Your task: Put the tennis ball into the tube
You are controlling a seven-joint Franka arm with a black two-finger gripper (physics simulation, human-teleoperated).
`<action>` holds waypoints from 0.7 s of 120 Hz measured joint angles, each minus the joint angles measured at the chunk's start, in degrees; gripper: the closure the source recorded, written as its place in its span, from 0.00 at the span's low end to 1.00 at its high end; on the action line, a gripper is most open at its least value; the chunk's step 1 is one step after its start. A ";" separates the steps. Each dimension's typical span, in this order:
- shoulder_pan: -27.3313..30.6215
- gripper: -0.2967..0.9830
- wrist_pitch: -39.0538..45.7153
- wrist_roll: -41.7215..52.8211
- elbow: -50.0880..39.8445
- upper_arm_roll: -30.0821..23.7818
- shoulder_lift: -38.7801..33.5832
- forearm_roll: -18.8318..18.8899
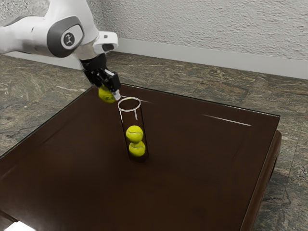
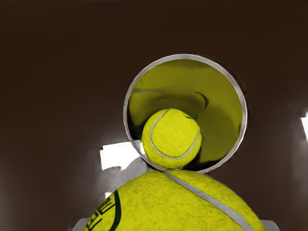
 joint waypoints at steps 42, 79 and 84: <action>-3.27 0.68 -3.23 -0.75 5.66 -0.54 5.99 0.35; -0.85 0.67 -3.81 -1.16 10.30 -0.34 10.51 1.02; -1.31 0.67 -3.83 -1.21 11.29 -0.33 11.44 1.21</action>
